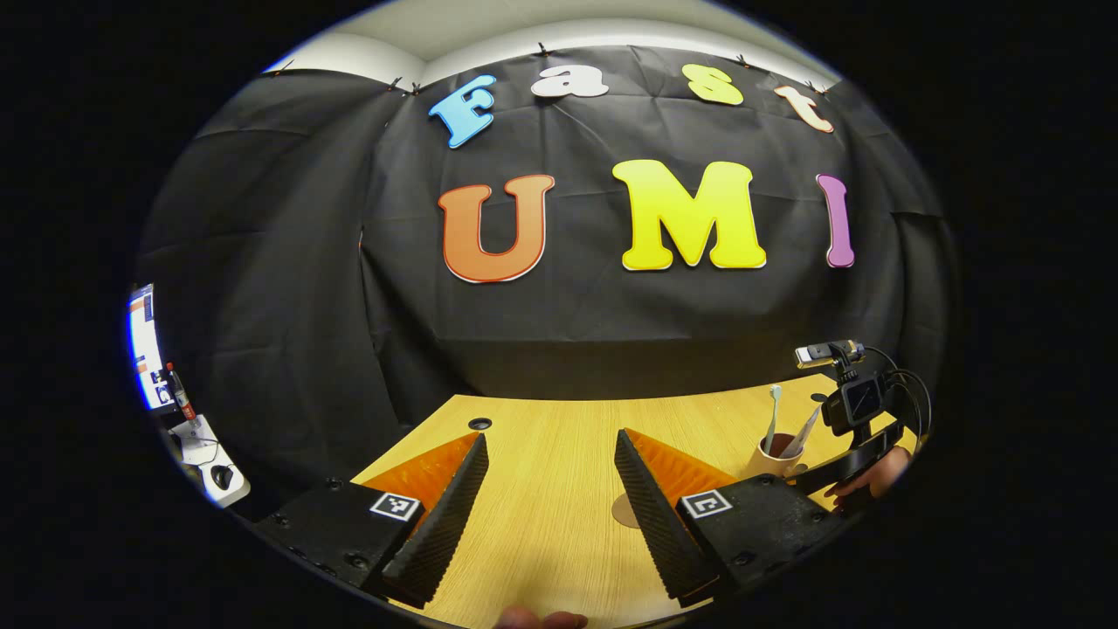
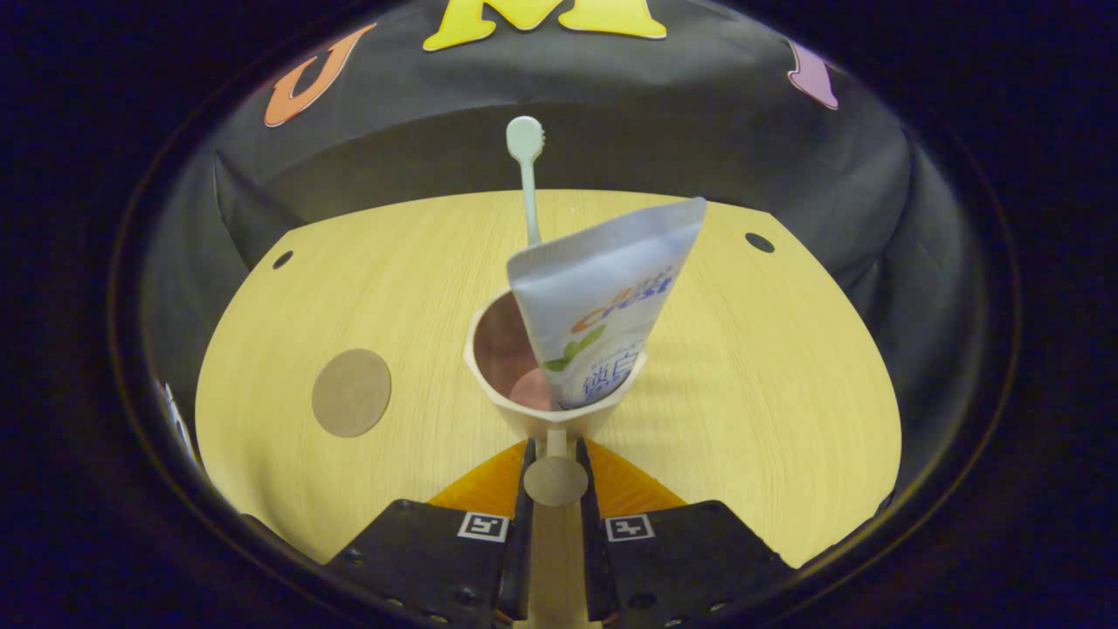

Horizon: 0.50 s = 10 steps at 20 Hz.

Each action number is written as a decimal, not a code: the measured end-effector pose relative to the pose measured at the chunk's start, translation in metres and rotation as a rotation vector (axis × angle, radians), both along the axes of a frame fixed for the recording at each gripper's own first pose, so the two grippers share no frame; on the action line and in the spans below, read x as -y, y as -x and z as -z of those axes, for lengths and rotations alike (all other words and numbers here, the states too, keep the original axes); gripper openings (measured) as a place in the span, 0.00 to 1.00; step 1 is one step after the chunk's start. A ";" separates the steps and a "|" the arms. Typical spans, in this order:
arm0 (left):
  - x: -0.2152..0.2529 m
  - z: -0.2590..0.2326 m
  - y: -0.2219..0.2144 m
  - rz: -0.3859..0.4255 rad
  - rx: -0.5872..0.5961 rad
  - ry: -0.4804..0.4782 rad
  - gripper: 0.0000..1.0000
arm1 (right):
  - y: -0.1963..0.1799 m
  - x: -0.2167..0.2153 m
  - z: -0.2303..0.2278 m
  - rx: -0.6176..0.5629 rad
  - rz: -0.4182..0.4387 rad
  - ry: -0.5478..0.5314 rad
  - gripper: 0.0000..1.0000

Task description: Put the toothbrush and toothpaste on the desktop into the cup, then pick up the cup and place it on the coaster on the desktop.

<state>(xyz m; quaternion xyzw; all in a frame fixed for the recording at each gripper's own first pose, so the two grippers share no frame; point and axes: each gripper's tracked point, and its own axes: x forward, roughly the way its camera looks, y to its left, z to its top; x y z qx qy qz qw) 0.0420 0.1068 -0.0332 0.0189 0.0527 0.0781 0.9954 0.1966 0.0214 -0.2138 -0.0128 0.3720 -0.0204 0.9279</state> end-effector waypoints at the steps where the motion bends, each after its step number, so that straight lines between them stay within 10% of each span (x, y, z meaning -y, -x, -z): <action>1: -0.001 0.001 0.001 -0.006 -0.004 0.005 0.93 | 0.001 0.001 0.001 -0.004 -0.002 0.006 0.22; 10: -0.005 0.007 0.003 -0.012 -0.027 0.026 0.93 | 0.003 0.004 -0.007 0.055 -0.059 0.016 0.01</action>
